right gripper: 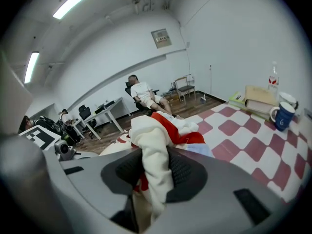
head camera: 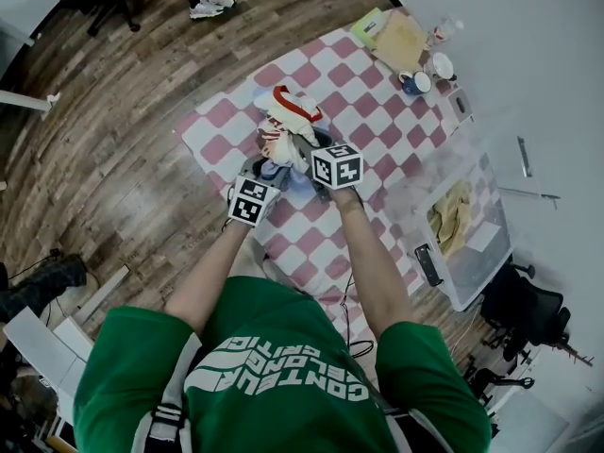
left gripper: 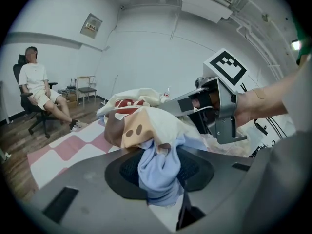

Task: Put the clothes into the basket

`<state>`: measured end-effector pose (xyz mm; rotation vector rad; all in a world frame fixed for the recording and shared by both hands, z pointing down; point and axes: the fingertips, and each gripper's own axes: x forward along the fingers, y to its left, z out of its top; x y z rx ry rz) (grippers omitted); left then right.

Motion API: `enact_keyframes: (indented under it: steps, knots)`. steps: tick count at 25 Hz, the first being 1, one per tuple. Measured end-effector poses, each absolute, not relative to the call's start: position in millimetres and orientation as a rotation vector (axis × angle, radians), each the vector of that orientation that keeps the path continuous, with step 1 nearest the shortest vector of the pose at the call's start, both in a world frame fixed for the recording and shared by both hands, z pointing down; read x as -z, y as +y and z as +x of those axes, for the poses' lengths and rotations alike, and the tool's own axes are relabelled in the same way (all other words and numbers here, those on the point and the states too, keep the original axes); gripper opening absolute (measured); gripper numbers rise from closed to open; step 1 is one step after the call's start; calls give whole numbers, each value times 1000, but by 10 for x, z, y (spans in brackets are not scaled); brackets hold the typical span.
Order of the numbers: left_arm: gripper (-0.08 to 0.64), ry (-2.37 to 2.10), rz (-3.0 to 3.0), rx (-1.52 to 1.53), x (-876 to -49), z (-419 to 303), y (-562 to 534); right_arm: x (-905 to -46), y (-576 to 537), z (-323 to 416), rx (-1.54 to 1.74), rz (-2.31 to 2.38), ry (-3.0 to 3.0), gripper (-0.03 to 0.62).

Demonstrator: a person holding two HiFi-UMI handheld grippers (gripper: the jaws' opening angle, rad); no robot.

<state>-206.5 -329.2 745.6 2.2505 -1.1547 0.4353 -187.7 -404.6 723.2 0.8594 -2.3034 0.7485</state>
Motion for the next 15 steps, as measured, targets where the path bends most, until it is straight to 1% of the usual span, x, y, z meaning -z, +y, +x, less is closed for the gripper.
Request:
enact_keyframes:
  steps: [15]
  knots:
    - [132,-1245,2484,-363,-6288,-1741,-3208,-5925,-3896,-1551,-471,942,-2483,117]
